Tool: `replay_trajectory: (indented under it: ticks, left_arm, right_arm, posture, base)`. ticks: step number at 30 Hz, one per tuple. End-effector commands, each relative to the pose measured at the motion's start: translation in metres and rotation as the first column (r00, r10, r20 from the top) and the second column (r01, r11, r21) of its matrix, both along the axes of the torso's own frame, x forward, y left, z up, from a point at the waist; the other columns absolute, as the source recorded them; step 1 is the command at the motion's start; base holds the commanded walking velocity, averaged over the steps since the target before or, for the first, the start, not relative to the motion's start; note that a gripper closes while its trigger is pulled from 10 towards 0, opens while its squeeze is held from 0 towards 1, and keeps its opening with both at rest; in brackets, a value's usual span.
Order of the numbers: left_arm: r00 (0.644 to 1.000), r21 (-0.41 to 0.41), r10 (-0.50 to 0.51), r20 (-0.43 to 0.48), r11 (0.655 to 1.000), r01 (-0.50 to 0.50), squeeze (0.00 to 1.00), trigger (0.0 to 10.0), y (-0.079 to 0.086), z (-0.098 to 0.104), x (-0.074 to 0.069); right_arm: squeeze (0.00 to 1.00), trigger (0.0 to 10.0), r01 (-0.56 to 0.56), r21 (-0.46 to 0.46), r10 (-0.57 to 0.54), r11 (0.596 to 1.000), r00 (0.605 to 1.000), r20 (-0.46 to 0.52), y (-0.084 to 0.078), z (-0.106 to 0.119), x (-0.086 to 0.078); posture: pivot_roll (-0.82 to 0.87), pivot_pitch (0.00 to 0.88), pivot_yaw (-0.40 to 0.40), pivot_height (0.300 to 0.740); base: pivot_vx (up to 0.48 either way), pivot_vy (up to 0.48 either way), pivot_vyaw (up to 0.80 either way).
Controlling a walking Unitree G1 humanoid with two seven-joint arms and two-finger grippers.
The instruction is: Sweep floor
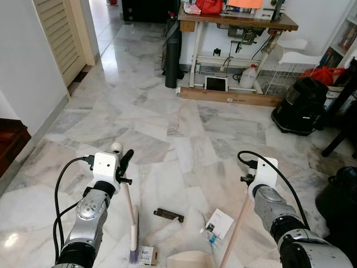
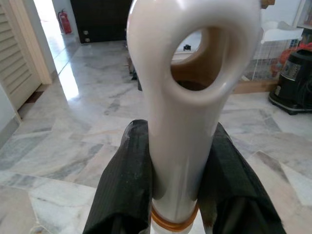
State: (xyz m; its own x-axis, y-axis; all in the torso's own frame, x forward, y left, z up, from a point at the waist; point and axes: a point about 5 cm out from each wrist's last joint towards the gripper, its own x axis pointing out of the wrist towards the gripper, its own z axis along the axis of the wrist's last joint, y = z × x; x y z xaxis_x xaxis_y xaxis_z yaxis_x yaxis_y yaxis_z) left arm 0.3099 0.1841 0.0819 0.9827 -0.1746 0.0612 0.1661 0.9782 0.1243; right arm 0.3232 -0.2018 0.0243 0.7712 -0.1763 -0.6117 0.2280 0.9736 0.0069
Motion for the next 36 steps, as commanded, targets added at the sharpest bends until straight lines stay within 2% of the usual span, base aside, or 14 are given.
replay_trajectory:
  ticks: [1,4,5,7,13,23,28,29,36]
  left_arm:
    - [1.000,0.008,-0.021,0.013,1.000,0.021,0.00,10.0,-0.004,0.005,0.004]
    - [1.000,0.009,-0.022,0.012,1.000,0.022,0.00,10.0,-0.004,0.005,0.004]
    - [1.000,0.012,-0.022,0.012,1.000,0.022,0.00,10.0,-0.005,0.005,0.003]
    - [1.000,0.025,-0.026,0.013,0.999,0.026,0.00,10.0,-0.006,0.004,0.003]
    - [0.999,0.036,-0.026,0.027,0.999,0.025,0.00,10.0,-0.007,0.006,0.002]
    - [0.998,0.052,-0.022,0.051,0.998,0.019,0.00,10.0,-0.003,0.010,0.002]
    - [0.998,0.070,-0.028,0.063,0.997,0.024,0.00,10.0,-0.002,0.013,0.003]
    - [0.997,0.077,-0.031,0.066,0.997,0.026,0.00,10.0,-0.002,0.014,0.003]
    - [0.996,0.119,-0.048,0.075,0.992,0.039,0.00,10.0,0.003,0.019,0.001]
  right_arm:
    - [0.00,10.0,0.007,0.054,0.001,0.998,0.989,-0.146,0.004,-0.025,-0.021]
    - [0.00,10.0,-0.001,0.043,0.006,0.999,0.993,-0.120,0.004,-0.022,-0.019]
    - [0.00,10.0,-0.018,-0.008,0.018,1.000,0.999,-0.028,0.003,-0.013,-0.011]
    - [0.00,10.0,-0.004,-0.005,0.004,1.000,0.995,0.097,0.004,-0.003,-0.004]
    - [0.00,10.0,0.001,0.014,-0.004,1.000,0.974,0.224,0.005,0.008,0.003]
    - [0.00,10.0,0.036,0.048,-0.049,0.998,0.953,0.298,0.005,0.014,0.005]
    - [0.00,10.0,0.048,0.032,-0.056,0.998,0.949,0.310,0.005,0.013,0.003]
    - [0.00,10.0,0.065,-0.005,-0.061,0.998,0.951,0.304,0.003,0.010,0.001]
    - [0.00,10.0,0.075,-0.027,-0.063,0.997,0.948,0.311,0.004,0.007,-0.003]
  posture:
    - [0.01,0.000,-0.092,0.740]
    - [0.01,0.000,-0.092,0.740]
    - [0.01,0.000,-0.091,0.740]
    - [0.01,0.000,-0.091,0.740]
    - [0.02,0.000,-0.092,0.740]
    - [0.03,0.000,-0.088,0.740]
    - [0.04,0.000,-0.086,0.740]
    - [0.04,0.000,-0.080,0.740]
    - [0.04,0.000,-0.068,0.740]
  base:
    - [0.000,0.000,0.00]
    - [0.000,0.000,0.00]
    - [0.000,0.000,0.00]
    - [0.000,0.000,0.00]
    - [0.000,0.000,0.00]
    - [0.000,0.000,0.00]
    - [0.000,0.000,0.00]
    - [0.000,0.000,0.00]
    - [0.000,0.000,0.00]
